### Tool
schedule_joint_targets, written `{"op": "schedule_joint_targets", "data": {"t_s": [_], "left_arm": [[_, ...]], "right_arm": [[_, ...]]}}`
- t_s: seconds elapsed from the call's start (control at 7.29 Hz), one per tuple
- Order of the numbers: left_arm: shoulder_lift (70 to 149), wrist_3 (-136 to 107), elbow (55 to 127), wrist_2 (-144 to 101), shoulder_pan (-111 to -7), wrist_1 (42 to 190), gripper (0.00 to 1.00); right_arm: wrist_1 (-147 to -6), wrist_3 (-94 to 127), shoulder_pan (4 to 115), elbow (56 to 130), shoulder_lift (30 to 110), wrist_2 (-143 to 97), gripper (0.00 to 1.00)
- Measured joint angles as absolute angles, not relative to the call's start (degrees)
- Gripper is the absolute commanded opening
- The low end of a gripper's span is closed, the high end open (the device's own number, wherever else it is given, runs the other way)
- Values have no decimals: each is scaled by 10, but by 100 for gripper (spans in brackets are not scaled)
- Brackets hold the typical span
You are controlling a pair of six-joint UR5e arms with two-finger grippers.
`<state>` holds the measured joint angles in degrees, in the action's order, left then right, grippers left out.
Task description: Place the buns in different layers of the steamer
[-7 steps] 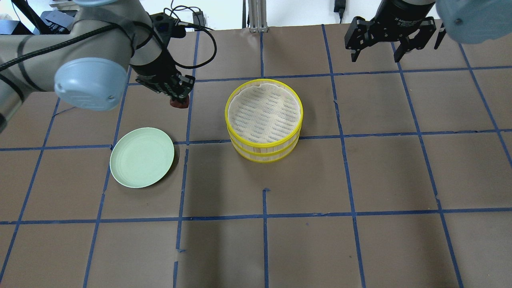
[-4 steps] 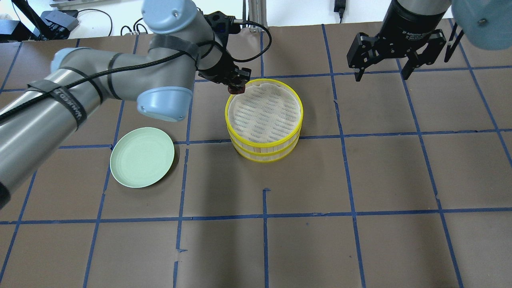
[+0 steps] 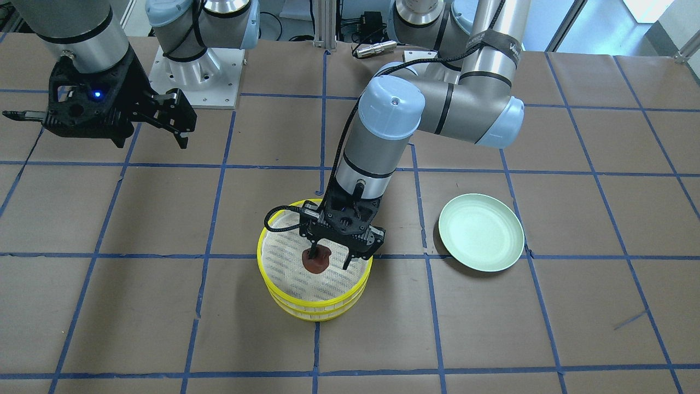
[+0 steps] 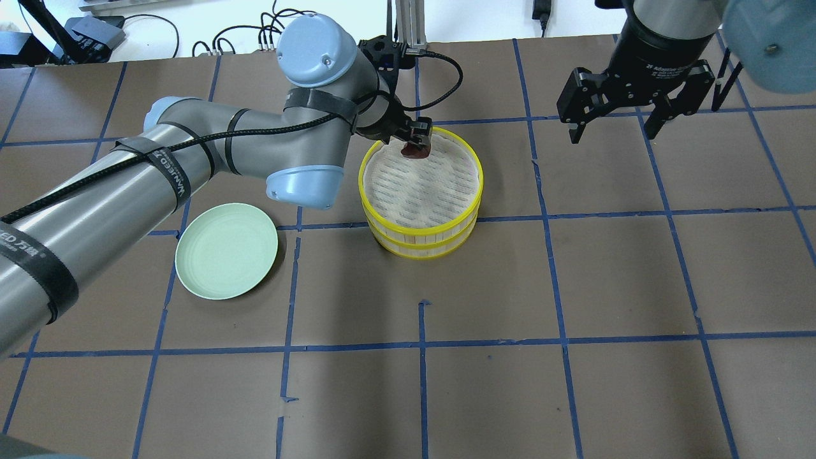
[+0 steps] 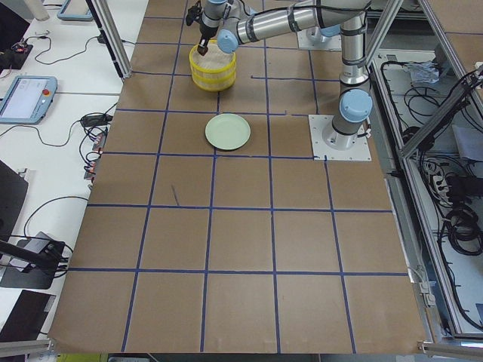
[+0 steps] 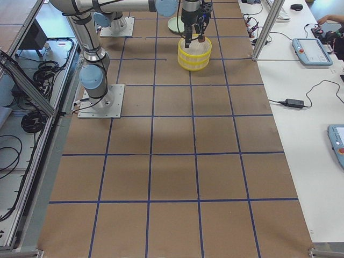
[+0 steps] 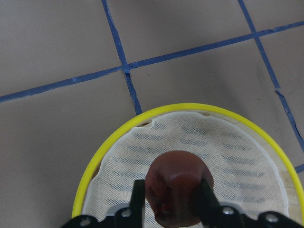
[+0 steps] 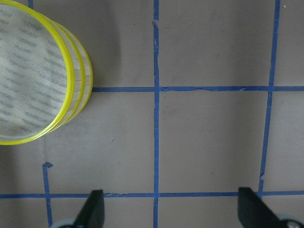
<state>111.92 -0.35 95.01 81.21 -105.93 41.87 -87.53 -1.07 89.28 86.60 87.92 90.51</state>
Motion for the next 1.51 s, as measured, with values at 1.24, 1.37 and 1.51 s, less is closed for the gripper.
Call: {"op": "schedule_joint_targets", "data": {"t_s": [1.24, 1.37, 1.51], "left_arm": [[994, 99, 888, 891, -939, 768, 100], [983, 99, 872, 918, -899, 854, 100], [976, 100, 863, 941, -872, 907, 100]], "right_arm": [[-860, -12, 890, 839, 881, 939, 100], [-859, -12, 890, 839, 881, 938, 100], [-858, -12, 890, 840, 881, 936, 100]]}}
